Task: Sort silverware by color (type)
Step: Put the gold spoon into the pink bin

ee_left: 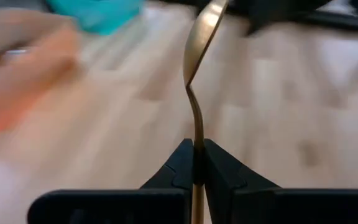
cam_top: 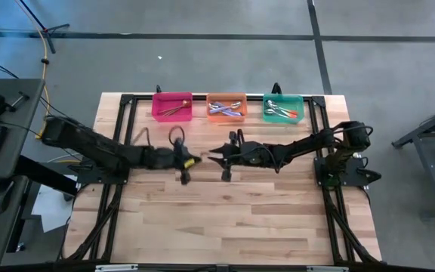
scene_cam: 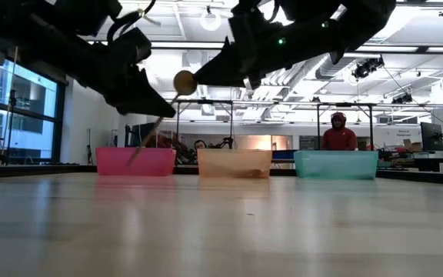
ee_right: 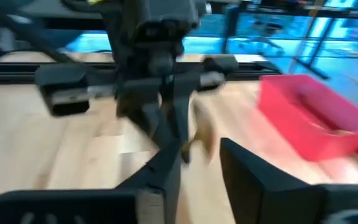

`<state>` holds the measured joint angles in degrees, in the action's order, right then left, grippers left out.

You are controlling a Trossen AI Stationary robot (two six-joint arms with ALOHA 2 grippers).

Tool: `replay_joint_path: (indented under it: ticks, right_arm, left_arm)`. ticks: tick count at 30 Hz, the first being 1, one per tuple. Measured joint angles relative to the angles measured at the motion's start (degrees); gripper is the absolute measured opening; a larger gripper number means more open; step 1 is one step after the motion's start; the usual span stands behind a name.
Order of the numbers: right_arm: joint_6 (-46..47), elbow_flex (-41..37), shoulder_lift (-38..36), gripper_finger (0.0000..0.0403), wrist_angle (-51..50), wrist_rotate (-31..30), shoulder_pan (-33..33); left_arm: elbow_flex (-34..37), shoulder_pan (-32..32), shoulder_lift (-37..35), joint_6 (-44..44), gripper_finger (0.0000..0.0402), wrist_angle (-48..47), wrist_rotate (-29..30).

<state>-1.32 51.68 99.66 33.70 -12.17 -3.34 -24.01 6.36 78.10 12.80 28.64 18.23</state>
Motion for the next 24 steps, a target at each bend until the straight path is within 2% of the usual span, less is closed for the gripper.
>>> replay_joint_path:
  ticks: [5, 8, 11, 18, 24]
  right_arm:
    - [-0.10, 0.01, 0.00, 0.0117, -0.76, -5.39, 1.19]
    - [-0.18, 0.00, 0.00, 0.0110, -1.64, -5.88, 2.18]
    - [-0.60, 0.00, 0.00, 0.0088, -2.26, -5.88, 3.26]
    - [-2.04, 0.01, -0.02, 0.0009, -1.76, -5.34, 5.38]
    - [-2.15, 0.00, -0.02, 0.0010, -1.78, -4.86, 5.73]
  left_arm:
    - [-0.13, -8.75, -12.19, -5.55, 0.0005, -18.01, -0.24]
    - [-1.73, -14.72, -17.76, -10.22, 0.0005, -30.32, 0.24]
    - [-3.92, -20.97, -20.06, -16.48, 0.0005, -37.80, 1.32]
    - [-12.70, -32.04, -18.33, -30.49, 0.0005, -43.63, 1.71]
    - [-20.86, -40.13, -10.31, -38.59, 0.0005, -46.82, 0.72]
